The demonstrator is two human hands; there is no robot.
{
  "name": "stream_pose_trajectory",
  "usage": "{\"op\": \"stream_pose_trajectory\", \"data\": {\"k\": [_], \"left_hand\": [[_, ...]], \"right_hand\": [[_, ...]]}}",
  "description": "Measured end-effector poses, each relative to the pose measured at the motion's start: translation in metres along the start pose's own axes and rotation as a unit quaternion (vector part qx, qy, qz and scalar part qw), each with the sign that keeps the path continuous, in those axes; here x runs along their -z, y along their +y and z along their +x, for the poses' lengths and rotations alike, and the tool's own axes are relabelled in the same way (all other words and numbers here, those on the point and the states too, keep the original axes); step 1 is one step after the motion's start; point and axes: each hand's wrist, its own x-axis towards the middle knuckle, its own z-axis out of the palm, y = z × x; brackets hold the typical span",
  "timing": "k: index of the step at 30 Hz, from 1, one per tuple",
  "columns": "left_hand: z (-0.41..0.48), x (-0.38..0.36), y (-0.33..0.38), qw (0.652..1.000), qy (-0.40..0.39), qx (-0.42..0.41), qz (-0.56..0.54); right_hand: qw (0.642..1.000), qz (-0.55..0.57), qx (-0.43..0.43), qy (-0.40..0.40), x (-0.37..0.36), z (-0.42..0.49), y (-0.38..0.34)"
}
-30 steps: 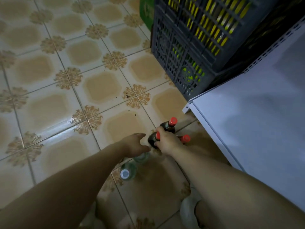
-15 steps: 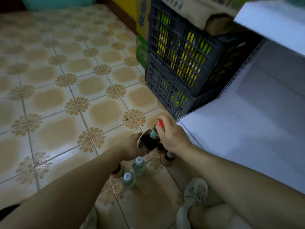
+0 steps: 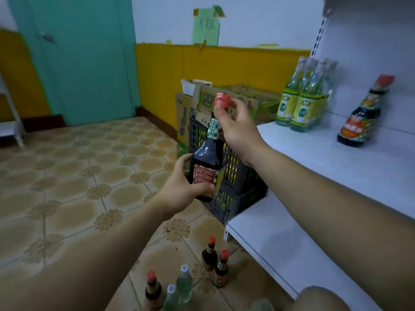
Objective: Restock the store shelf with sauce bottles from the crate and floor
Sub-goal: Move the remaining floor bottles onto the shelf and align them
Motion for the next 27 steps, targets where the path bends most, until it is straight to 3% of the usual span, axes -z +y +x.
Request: {"op": "stream_pose_trajectory", "data": {"k": [3,6,8,12,16,20,22,27], "left_hand": [[-0.015,-0.013,0.033,0.994,-0.035,0.011,-0.105],[-0.025,-0.023,0.056,0.983,-0.096,0.012,-0.157],[-0.029,-0.032,0.071,0.989,-0.096,-0.004,-0.111],[-0.032,-0.052,0.094,0.994,-0.022,-0.089,0.066],[-0.032,-0.069,0.108,0.988,-0.029,-0.149,0.032],[-0.028,-0.091,0.111,0.985,-0.087,-0.142,-0.036],[-0.026,-0.108,0.107,0.982,-0.123,-0.136,-0.052],[-0.016,-0.166,0.097,0.974,-0.195,-0.114,-0.029]], "right_hand": [[0.994,0.082,-0.040,-0.057,0.017,-0.011,-0.025],[0.995,0.100,-0.013,-0.006,0.036,-0.020,-0.049],[0.996,0.085,0.016,0.031,0.047,-0.026,-0.064],[0.992,0.074,0.062,0.081,0.063,-0.034,-0.082],[0.988,0.044,0.075,0.125,0.080,-0.044,-0.092],[0.988,-0.074,0.092,0.096,0.108,-0.074,-0.090],[0.984,-0.140,0.062,0.087,0.125,-0.092,-0.082],[0.986,-0.134,-0.014,0.094,0.179,-0.125,-0.069]]}}
